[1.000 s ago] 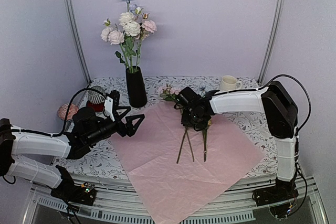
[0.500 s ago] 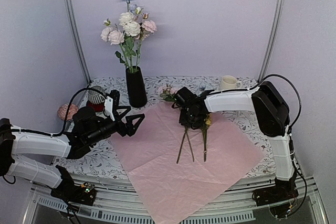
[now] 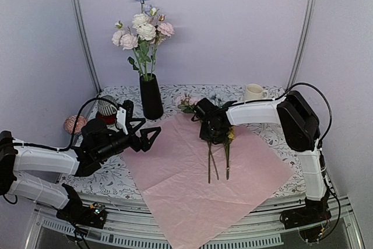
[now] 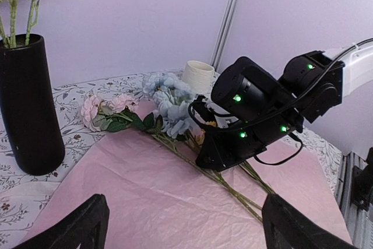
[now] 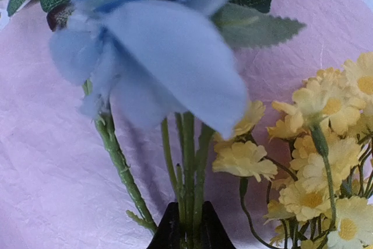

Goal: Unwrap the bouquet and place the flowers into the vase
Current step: Pick up the fake flower from the flattened wrapping paper, then pass from the right arm to the left, then place the fake flower in the vase, then pick up the fake flower from the flattened wrapping paper.

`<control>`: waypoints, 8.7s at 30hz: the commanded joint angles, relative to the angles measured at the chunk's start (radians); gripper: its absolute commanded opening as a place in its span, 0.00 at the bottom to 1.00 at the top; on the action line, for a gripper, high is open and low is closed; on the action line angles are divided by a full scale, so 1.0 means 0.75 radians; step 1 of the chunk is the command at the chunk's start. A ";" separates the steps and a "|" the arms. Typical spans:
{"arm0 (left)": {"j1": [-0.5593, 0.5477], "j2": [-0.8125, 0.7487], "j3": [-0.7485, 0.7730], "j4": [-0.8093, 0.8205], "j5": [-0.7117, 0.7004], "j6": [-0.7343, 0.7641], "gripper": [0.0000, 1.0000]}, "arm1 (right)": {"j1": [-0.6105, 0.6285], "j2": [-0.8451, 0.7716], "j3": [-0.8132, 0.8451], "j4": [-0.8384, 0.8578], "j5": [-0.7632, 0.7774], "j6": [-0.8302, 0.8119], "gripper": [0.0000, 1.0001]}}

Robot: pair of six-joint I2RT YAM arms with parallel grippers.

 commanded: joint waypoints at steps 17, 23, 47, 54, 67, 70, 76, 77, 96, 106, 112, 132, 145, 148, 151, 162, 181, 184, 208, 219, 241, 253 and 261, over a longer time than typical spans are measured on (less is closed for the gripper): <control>-0.018 0.016 0.013 0.059 0.078 0.014 0.94 | 0.073 -0.748 -0.648 0.751 -0.133 -0.412 0.03; -0.018 0.068 0.014 0.152 0.280 0.006 0.94 | 0.099 -1.011 -0.975 1.286 -0.467 -0.611 0.07; -0.014 0.124 -0.135 0.778 0.704 -0.178 0.88 | 0.380 -0.688 -1.005 2.039 -0.751 -0.962 0.03; -0.013 0.166 -0.128 0.851 0.755 -0.237 0.75 | 0.412 -0.631 -0.968 2.057 -0.780 -1.006 0.03; -0.013 0.205 -0.125 0.949 0.834 -0.285 0.47 | 0.447 -0.590 -0.926 2.049 -0.777 -1.076 0.03; -0.013 0.219 -0.117 0.950 0.845 -0.287 0.42 | 0.451 -0.580 -0.917 2.047 -0.773 -1.077 0.03; -0.011 0.252 -0.118 0.992 0.855 -0.299 0.31 | 0.456 -0.564 -0.911 2.053 -0.771 -1.086 0.03; -0.010 0.252 -0.116 0.992 0.856 -0.298 0.28 | 0.456 -0.561 -0.909 2.053 -0.772 -1.087 0.04; 0.002 0.219 -0.122 0.951 0.831 -0.284 0.00 | 0.456 -0.608 -0.983 2.060 -0.732 -1.146 0.43; 0.023 0.107 -0.148 0.833 0.751 -0.198 0.00 | 0.418 -0.801 -1.155 2.007 -0.653 -1.208 0.95; 0.040 0.050 -0.160 0.743 0.677 -0.107 0.00 | 0.262 -0.962 -1.254 1.960 -0.848 -1.263 0.99; 0.201 -0.151 0.133 0.185 0.348 0.162 0.00 | 0.144 -0.900 -1.602 2.357 -0.451 -1.431 0.99; 0.351 0.019 0.582 0.077 0.356 0.370 0.00 | 0.143 -0.870 -1.579 2.350 -0.427 -1.444 0.99; 0.371 0.097 0.693 0.081 0.357 0.450 0.00 | 0.143 -0.868 -1.574 2.342 -0.442 -1.447 0.99; 0.389 0.171 0.822 0.028 0.322 0.516 0.00 | 0.144 -0.866 -1.569 2.330 -0.442 -1.455 0.99; 0.428 0.220 1.030 -0.122 0.196 0.628 0.00 | 0.143 -0.859 -1.551 2.297 -0.436 -1.462 0.99; 0.585 0.412 0.925 -0.005 0.292 0.354 0.00 | 0.144 -0.853 -1.537 2.276 -0.456 -1.460 0.99; 0.594 0.451 0.905 -0.001 0.298 0.266 0.00 | 0.142 -0.849 -1.529 2.265 -0.462 -1.459 0.99; 0.595 0.644 0.790 -0.133 0.263 0.141 0.11 | 0.143 -0.829 -1.495 2.215 -0.474 -1.451 0.99; 0.594 0.647 0.839 -0.236 0.315 0.140 0.41 | 0.143 -0.828 -1.492 2.204 -0.475 -1.449 0.99; 0.267 0.049 0.374 -0.659 -0.293 0.181 0.98 | 0.142 -0.845 -1.355 1.976 0.099 -1.084 0.99; 0.082 0.138 0.341 -0.531 -0.313 0.098 0.98 | 0.143 -0.934 -1.356 1.870 0.143 -1.051 0.99; 0.030 0.110 0.195 -0.337 -0.330 0.093 0.98 | 0.146 -1.063 -1.181 1.119 0.238 -0.591 0.99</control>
